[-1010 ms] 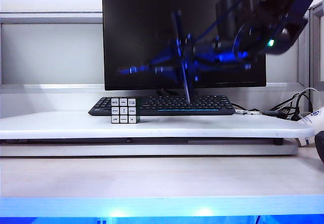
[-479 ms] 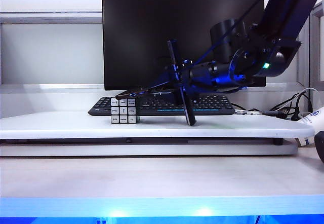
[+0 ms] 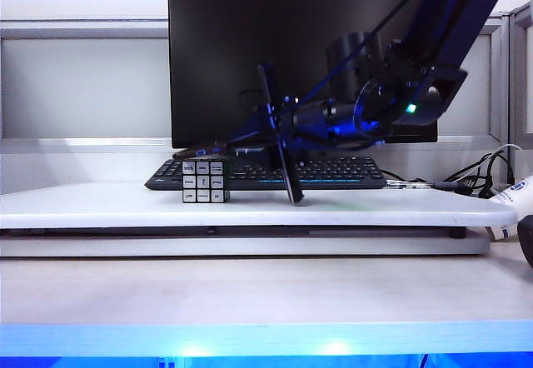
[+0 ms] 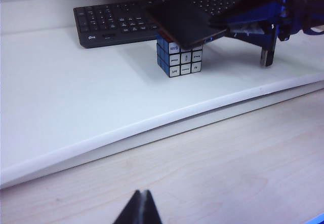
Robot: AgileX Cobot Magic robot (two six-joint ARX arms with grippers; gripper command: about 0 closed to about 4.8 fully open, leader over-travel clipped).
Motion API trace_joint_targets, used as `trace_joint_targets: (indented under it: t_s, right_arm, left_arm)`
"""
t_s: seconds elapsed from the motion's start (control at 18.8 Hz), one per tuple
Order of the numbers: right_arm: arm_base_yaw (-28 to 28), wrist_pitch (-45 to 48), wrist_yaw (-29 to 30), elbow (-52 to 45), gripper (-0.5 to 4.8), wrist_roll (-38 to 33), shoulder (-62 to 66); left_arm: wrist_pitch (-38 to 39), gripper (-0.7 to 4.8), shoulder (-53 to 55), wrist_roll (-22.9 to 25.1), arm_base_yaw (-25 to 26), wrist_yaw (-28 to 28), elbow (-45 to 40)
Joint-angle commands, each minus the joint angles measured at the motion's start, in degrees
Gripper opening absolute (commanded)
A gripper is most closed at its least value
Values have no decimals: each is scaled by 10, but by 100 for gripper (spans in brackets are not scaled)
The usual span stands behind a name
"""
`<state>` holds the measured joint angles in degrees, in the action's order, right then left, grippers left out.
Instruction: Put the phone on top of the Rubik's Cube.
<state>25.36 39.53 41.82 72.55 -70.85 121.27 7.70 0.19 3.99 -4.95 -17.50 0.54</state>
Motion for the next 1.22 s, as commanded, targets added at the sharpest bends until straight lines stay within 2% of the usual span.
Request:
trace_joint_targets:
  t_s: [0.05, 0.21, 0.27, 0.32, 0.37, 0.48, 0.64, 0.69, 0.74, 0.8, 1.01, 1.22]
  right_arm:
    - [1, 21, 1, 6, -9, 3, 7]
    - [1, 16, 1, 6, -8, 3, 13]
    - [1, 14, 3, 6, 35, -4, 13]
    - [1, 14, 5, 6, 118, -21, 13]
    - [1, 15, 5, 6, 163, -29, 13]
    - [1, 15, 5, 6, 163, -29, 13]
    - [1, 40, 23, 6, 235, -45, 13]
    - [1, 45, 22, 6, 286, -46, 13]
    - [1, 43, 20, 6, 381, -46, 13]
    - [1, 34, 18, 6, 428, -45, 13]
    - [-7, 27, 21, 5, 432, -26, 12]
    - [-36, 23, 61, 5, 431, -24, 12]
  left_arm:
    - [11, -6, 0, 5, 1, -1, -1]
    - [11, -6, 0, 5, 1, -1, -1]
    - [11, -6, 0, 5, 1, -1, -1]
    - [11, -6, 0, 5, 1, -1, -1]
    - [11, -6, 0, 5, 1, -1, -1]
    - [11, -6, 0, 5, 1, -1, -1]
    - [11, -6, 0, 5, 1, -1, -1]
    - [11, -6, 0, 5, 1, -1, -1]
    - [11, -6, 0, 5, 1, -1, -1]
    - [11, -6, 0, 5, 1, -1, -1]
    - [11, -6, 0, 5, 1, -1, -1]
    - [11, -6, 0, 5, 1, -1, -1]
